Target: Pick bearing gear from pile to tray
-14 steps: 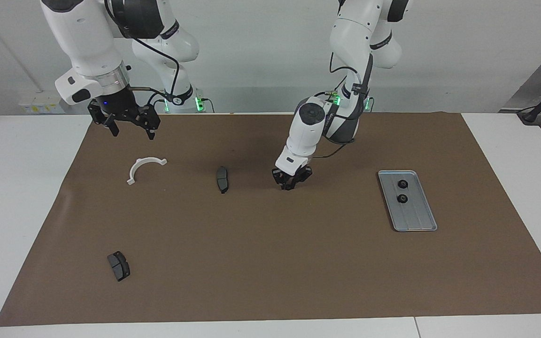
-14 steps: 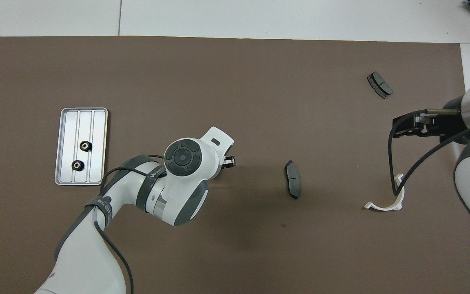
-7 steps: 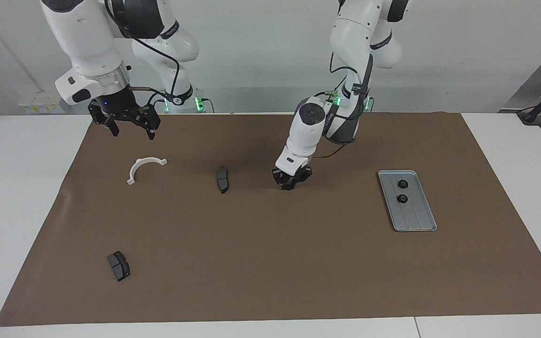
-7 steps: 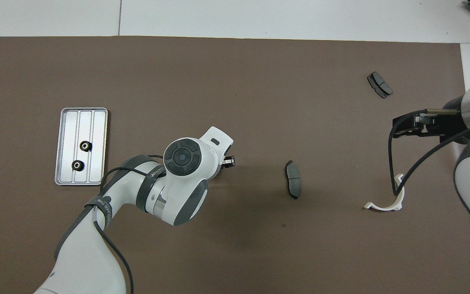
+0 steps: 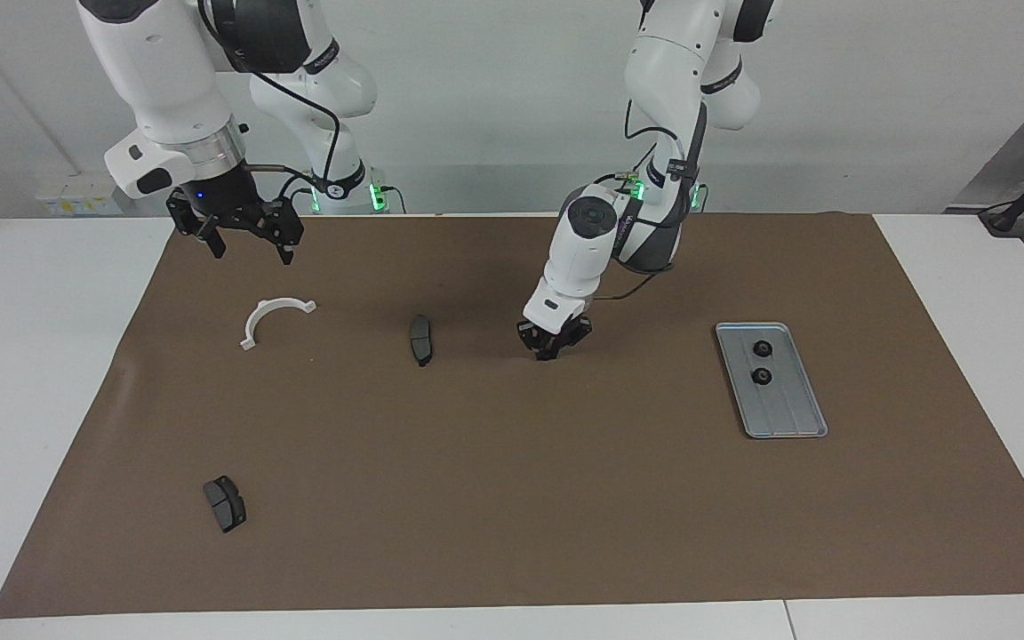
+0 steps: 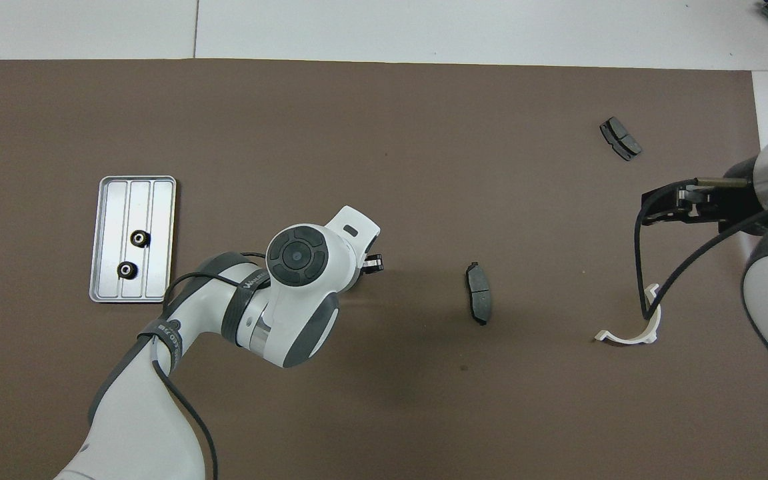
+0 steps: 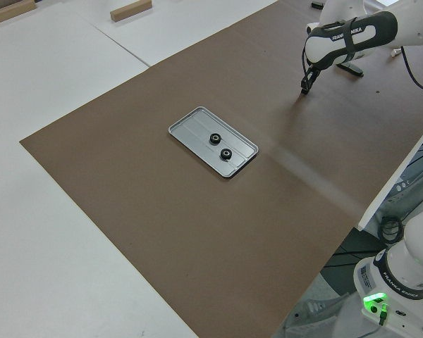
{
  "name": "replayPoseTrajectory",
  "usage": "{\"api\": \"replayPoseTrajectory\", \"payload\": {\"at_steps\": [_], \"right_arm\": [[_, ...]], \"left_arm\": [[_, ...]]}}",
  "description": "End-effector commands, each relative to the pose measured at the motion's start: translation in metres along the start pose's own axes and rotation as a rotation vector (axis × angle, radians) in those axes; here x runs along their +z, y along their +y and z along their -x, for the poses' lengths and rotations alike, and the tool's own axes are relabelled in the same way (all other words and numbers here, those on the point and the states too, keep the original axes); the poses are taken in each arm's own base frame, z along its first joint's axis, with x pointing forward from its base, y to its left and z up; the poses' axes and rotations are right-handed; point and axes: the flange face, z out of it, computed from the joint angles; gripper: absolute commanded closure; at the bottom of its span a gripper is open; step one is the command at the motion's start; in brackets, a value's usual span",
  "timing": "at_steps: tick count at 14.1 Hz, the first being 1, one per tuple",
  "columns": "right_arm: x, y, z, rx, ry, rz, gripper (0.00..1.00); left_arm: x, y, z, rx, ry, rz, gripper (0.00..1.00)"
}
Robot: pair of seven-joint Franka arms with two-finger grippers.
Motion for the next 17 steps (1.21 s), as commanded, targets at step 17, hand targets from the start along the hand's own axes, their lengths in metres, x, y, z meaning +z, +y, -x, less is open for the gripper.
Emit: {"api": "replayPoseTrajectory", "payload": {"at_steps": [17], "right_arm": [[-0.002, 0.005, 0.005, -0.011, -0.004, -0.022, 0.0]], "left_arm": [[-0.143, -0.258, -0.127, -0.013, -0.145, -0.024, 0.85]]}}
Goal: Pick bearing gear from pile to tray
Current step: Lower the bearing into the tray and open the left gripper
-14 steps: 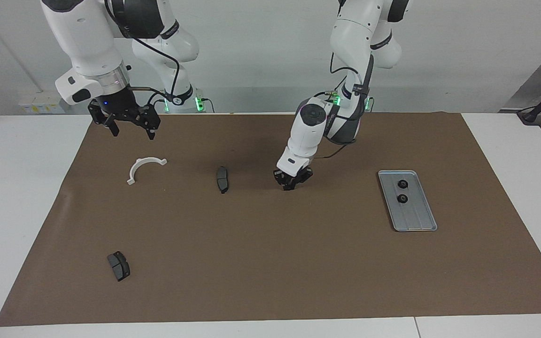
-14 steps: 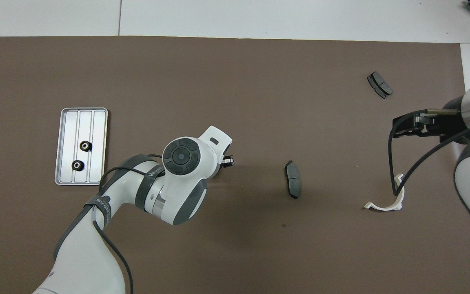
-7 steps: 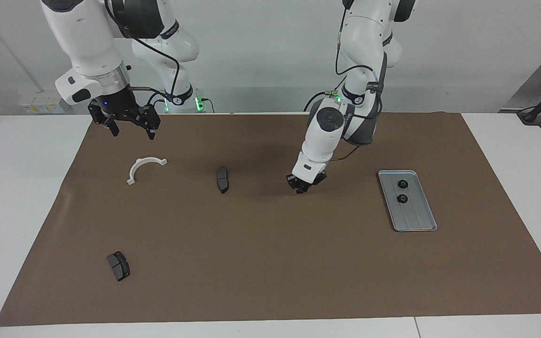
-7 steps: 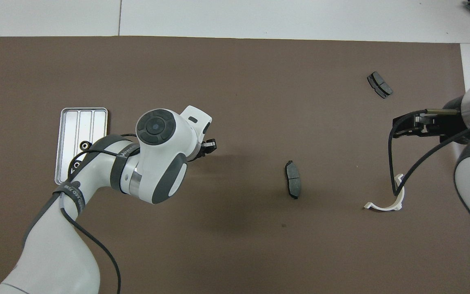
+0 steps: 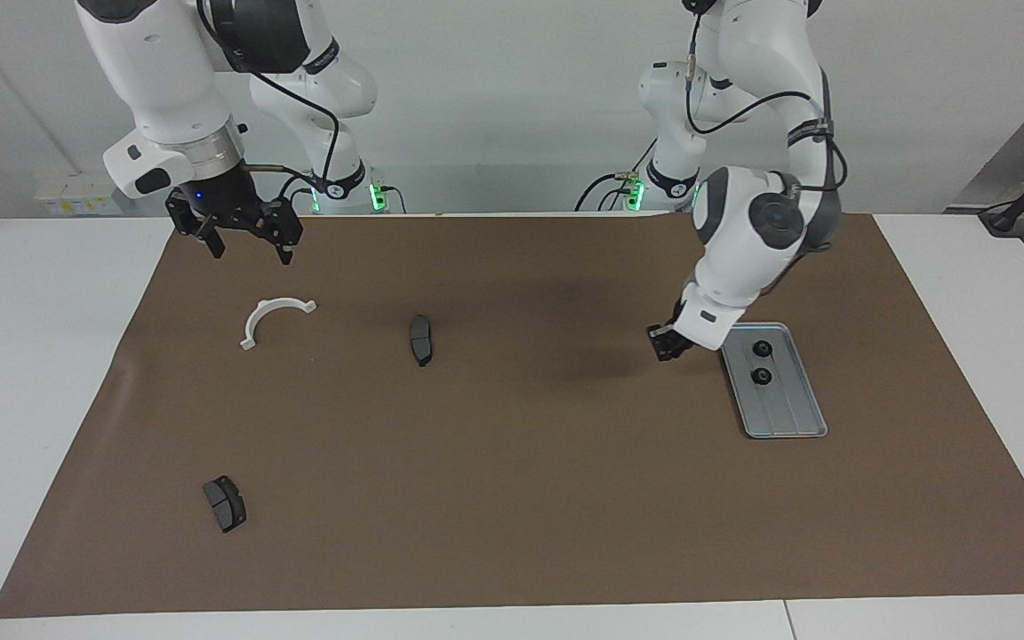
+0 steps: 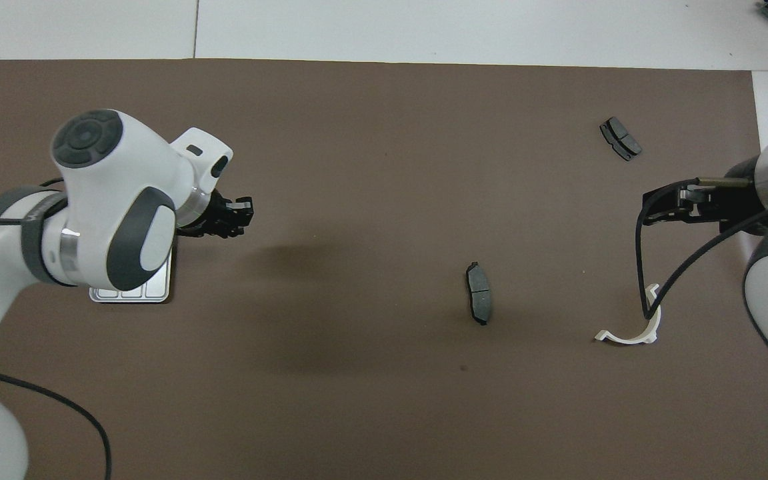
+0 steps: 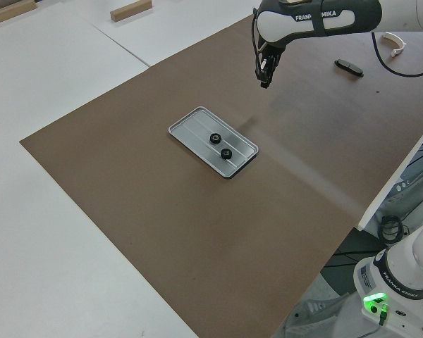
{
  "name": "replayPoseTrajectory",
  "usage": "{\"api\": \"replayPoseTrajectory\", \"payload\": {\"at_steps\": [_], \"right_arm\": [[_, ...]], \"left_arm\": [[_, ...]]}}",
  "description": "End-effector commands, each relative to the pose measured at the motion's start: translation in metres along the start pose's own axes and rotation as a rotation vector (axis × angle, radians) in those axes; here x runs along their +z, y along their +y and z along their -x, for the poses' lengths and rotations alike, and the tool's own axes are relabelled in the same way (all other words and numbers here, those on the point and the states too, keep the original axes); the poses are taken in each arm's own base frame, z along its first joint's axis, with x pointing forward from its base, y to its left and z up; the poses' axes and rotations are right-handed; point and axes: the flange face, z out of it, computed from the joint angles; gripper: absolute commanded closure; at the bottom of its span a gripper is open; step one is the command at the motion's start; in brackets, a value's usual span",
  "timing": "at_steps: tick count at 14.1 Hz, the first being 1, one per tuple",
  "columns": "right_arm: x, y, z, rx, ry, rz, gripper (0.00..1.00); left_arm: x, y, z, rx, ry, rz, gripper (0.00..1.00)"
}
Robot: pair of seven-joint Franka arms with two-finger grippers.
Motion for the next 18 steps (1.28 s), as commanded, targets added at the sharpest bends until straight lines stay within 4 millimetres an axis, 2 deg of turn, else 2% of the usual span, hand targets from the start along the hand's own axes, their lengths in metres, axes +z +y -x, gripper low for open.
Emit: {"api": "replayPoseTrajectory", "payload": {"at_steps": [1, 3, 6, 8, 10, 12, 13, 18], "right_arm": [[-0.002, 0.004, 0.005, -0.013, -0.004, -0.022, 0.0], [-0.002, 0.004, 0.005, -0.013, -0.004, -0.022, 0.0], [-0.002, 0.004, 0.005, -0.013, -0.004, -0.022, 0.0], [-0.002, 0.004, 0.005, -0.013, -0.004, -0.022, 0.0], [-0.002, 0.004, 0.005, -0.013, -0.004, -0.022, 0.0], [-0.003, 0.004, 0.005, -0.013, -0.002, -0.022, 0.0], [-0.002, 0.004, 0.005, -0.013, -0.004, -0.022, 0.0], [-0.002, 0.004, 0.005, -0.013, -0.004, -0.022, 0.0]], "left_arm": [[-0.007, -0.07, -0.008, 0.05, -0.021, 0.021, 0.85], [0.0, -0.11, -0.018, 0.081, -0.009, 0.028, 0.85], [0.034, -0.138, -0.028, 0.081, 0.043, 0.022, 0.85], [0.044, -0.142, -0.033, 0.075, 0.059, 0.021, 0.85], [0.044, -0.142, -0.035, 0.071, 0.077, 0.021, 0.85], [0.047, -0.139, -0.041, 0.072, 0.111, 0.018, 0.85], [0.059, -0.137, -0.043, 0.073, 0.103, 0.016, 0.85], [0.068, -0.134, -0.05, 0.072, 0.144, 0.012, 0.83]]}}
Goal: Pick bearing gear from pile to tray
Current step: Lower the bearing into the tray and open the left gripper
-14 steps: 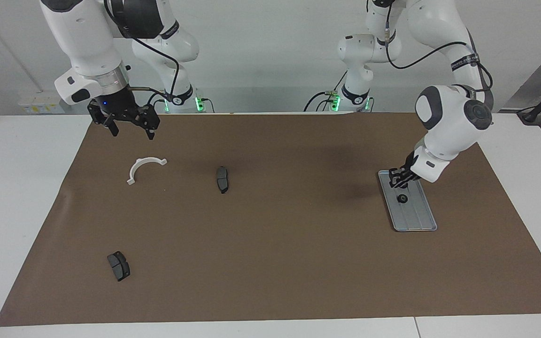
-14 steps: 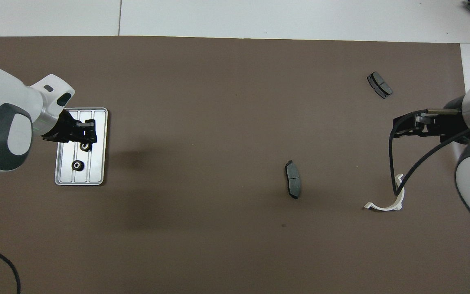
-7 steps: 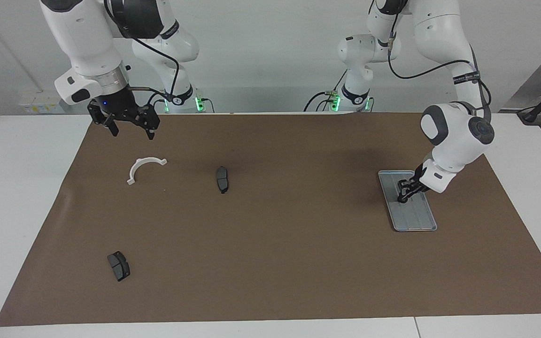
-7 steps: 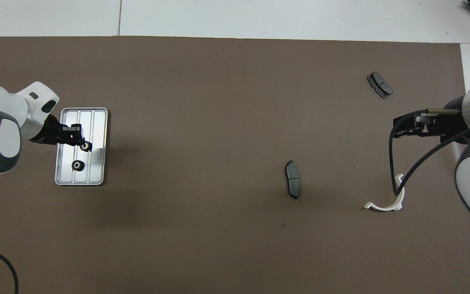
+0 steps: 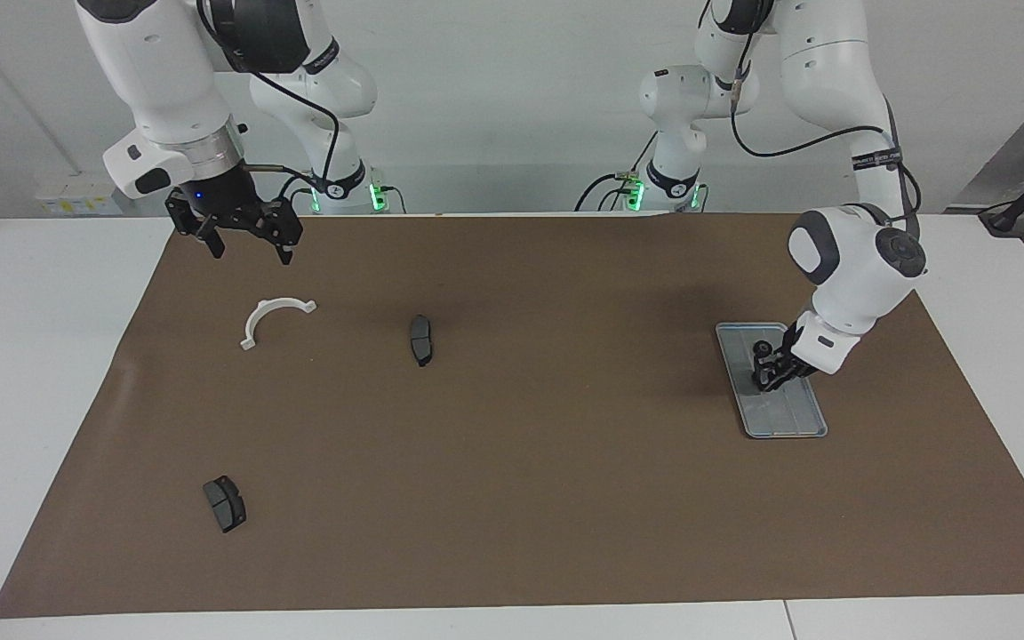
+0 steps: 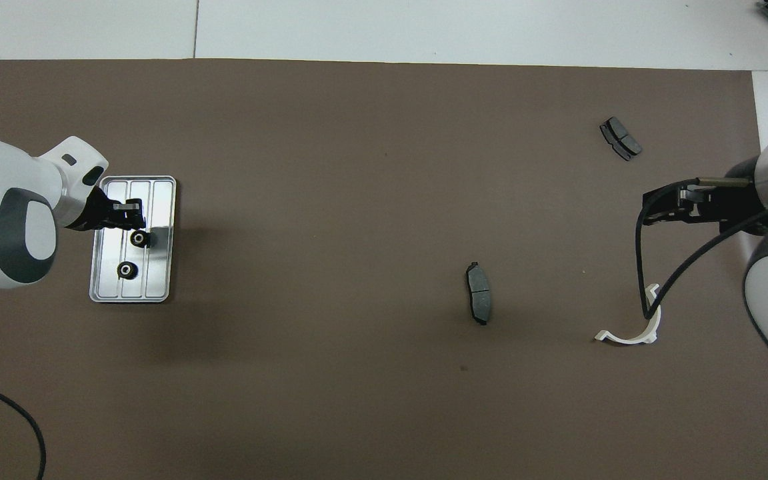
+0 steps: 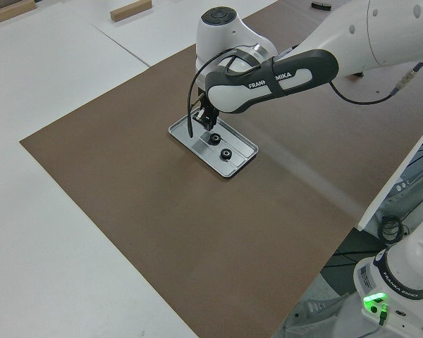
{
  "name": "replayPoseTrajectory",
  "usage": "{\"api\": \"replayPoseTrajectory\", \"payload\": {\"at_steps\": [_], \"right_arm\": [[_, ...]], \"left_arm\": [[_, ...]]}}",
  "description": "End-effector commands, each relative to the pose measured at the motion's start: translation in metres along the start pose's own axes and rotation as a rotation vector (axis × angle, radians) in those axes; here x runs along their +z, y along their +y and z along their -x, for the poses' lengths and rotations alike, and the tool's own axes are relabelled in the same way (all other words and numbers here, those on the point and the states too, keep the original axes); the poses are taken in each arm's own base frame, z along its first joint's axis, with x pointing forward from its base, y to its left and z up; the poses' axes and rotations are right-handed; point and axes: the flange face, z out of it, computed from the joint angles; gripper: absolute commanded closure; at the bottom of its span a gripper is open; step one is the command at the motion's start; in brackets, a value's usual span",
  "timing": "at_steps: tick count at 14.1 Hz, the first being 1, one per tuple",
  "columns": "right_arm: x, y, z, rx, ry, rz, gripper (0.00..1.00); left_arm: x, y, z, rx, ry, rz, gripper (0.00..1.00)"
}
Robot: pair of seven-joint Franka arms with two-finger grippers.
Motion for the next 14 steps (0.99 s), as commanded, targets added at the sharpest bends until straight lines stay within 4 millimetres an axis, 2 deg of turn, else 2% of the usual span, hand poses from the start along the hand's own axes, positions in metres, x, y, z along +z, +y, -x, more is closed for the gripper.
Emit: {"api": "replayPoseTrajectory", "payload": {"at_steps": [1, 4, 5, 6, 7, 8, 11, 13, 14], "right_arm": [[-0.003, 0.004, 0.005, -0.013, -0.002, -0.022, 0.0], [-0.002, 0.004, 0.005, -0.013, -0.004, -0.022, 0.0], [-0.002, 0.004, 0.005, -0.016, -0.002, -0.022, 0.0], [-0.002, 0.004, 0.005, -0.016, -0.002, -0.022, 0.0], [-0.002, 0.005, 0.005, -0.015, -0.002, -0.022, 0.0], [-0.002, 0.004, 0.005, -0.016, -0.002, -0.022, 0.0], [-0.003, 0.004, 0.005, -0.016, -0.001, -0.023, 0.0], [-0.004, 0.004, 0.005, -0.016, 0.002, -0.023, 0.0], [-0.003, 0.005, 0.004, -0.015, 0.001, -0.023, 0.0]], "left_arm": [[0.0, 0.003, -0.002, 0.004, 0.021, 0.006, 0.78], [-0.002, 0.009, -0.004, 0.013, 0.022, 0.008, 0.48], [-0.005, 0.011, -0.006, 0.016, 0.023, 0.009, 0.32], [-0.013, 0.013, -0.01, 0.02, 0.033, 0.01, 0.23], [-0.024, 0.013, -0.011, 0.019, 0.043, 0.011, 0.17], [-0.042, 0.013, -0.011, 0.02, 0.05, 0.014, 0.1], [-0.121, 0.008, -0.007, 0.026, 0.08, 0.004, 0.09], [-0.163, 0.007, -0.003, 0.062, 0.048, -0.055, 0.0], [-0.182, 0.01, -0.002, 0.08, 0.02, -0.088, 0.0]]}}
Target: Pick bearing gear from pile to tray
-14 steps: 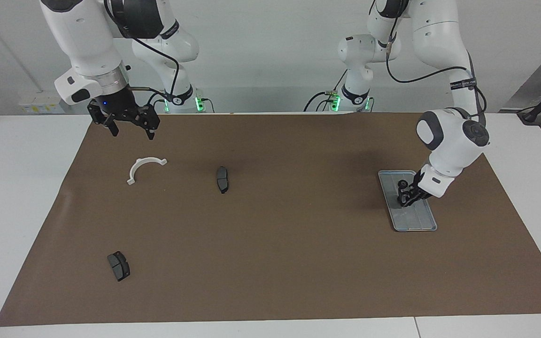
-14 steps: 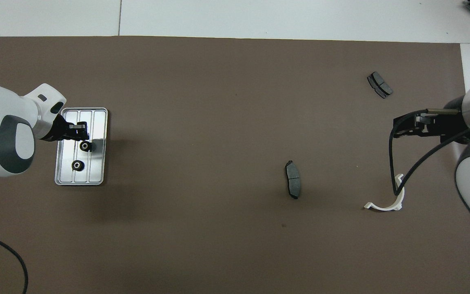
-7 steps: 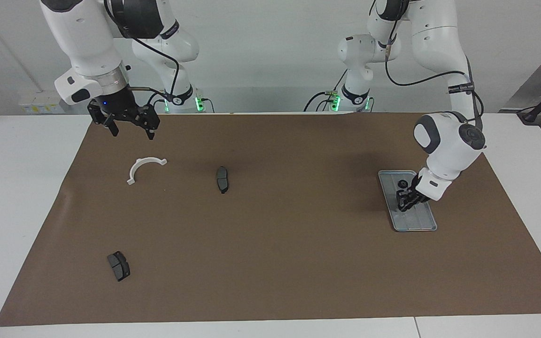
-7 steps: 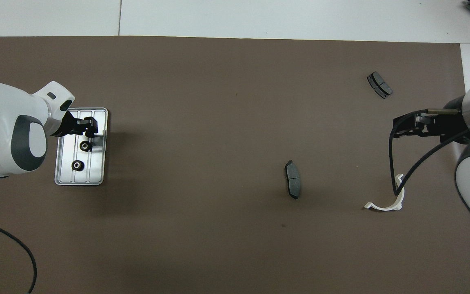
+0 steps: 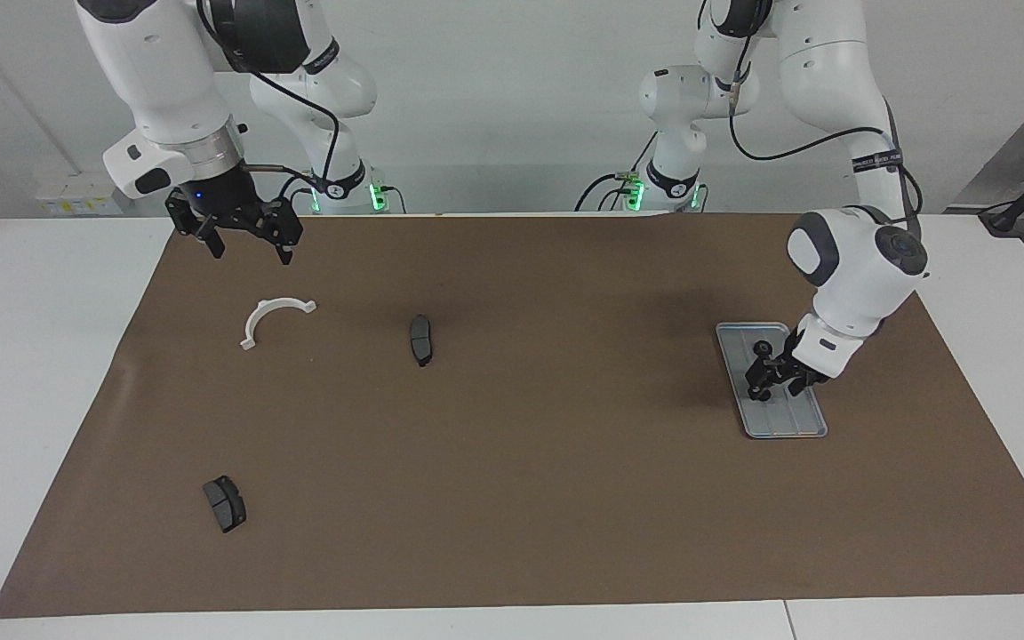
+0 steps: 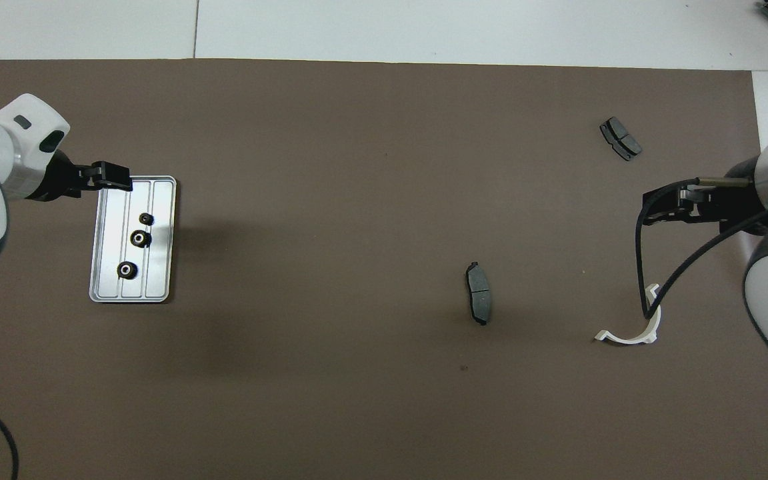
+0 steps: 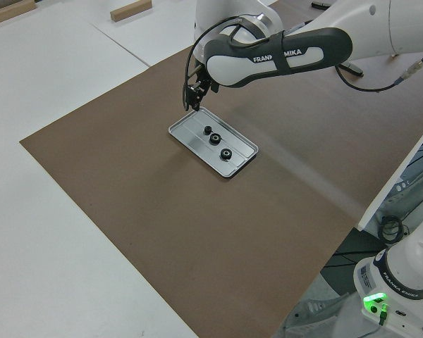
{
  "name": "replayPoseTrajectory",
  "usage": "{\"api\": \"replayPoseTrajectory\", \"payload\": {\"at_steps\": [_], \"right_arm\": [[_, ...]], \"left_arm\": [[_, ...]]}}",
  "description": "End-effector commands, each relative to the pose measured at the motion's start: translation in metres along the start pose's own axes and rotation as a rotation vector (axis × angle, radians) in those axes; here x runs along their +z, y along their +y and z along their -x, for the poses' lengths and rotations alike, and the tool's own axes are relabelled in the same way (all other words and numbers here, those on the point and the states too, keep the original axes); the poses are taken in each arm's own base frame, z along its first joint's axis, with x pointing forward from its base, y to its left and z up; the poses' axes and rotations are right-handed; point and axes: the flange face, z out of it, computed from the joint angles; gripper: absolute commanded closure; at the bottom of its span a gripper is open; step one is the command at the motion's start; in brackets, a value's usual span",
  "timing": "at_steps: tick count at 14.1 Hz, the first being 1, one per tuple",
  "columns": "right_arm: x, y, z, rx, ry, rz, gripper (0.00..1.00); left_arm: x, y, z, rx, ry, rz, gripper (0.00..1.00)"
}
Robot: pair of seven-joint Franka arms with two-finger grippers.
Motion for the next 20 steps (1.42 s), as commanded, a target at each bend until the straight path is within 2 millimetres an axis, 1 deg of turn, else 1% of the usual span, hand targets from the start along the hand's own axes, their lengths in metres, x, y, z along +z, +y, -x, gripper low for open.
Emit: {"api": "replayPoseTrajectory", "payload": {"at_steps": [1, 3, 4, 5, 7, 8, 10, 14, 15, 17, 20], "right_arm": [[-0.004, 0.005, 0.004, -0.015, 0.0, -0.023, 0.0], [-0.004, 0.005, 0.004, -0.015, 0.0, -0.023, 0.0], [-0.004, 0.005, 0.004, -0.015, -0.001, -0.023, 0.0], [-0.004, 0.006, 0.004, -0.015, 0.0, -0.023, 0.0], [-0.004, 0.005, 0.004, -0.013, 0.002, -0.023, 0.0], [-0.004, 0.005, 0.004, -0.013, 0.0, -0.023, 0.0], [-0.003, 0.006, 0.004, -0.013, -0.003, -0.022, 0.0], [-0.003, 0.006, 0.004, -0.009, -0.003, -0.022, 0.0], [-0.003, 0.006, 0.005, -0.006, -0.004, -0.022, 0.0], [-0.003, 0.005, 0.005, -0.006, -0.005, -0.02, 0.0], [-0.003, 0.005, 0.005, -0.006, -0.005, -0.02, 0.0]], "left_arm": [[-0.056, 0.002, 0.005, 0.04, -0.068, -0.066, 0.0], [-0.105, 0.006, 0.019, 0.042, -0.052, -0.065, 0.0], [-0.123, 0.008, 0.029, 0.043, -0.035, -0.065, 0.0], [-0.136, 0.009, 0.04, 0.042, -0.057, -0.064, 0.0], [-0.152, 0.01, 0.061, 0.041, -0.125, -0.062, 0.0], [-0.157, 0.012, 0.067, 0.046, -0.131, -0.061, 0.0], [-0.156, 0.02, 0.07, 0.058, -0.143, -0.061, 0.0], [-0.155, 0.01, 0.069, 0.041, -0.134, -0.062, 0.0], [-0.153, 0.01, 0.068, 0.041, -0.131, -0.062, 0.0], [-0.142, 0.009, 0.067, 0.041, -0.124, -0.062, 0.0], [-0.137, 0.009, 0.064, 0.041, -0.122, -0.062, 0.0]]}}
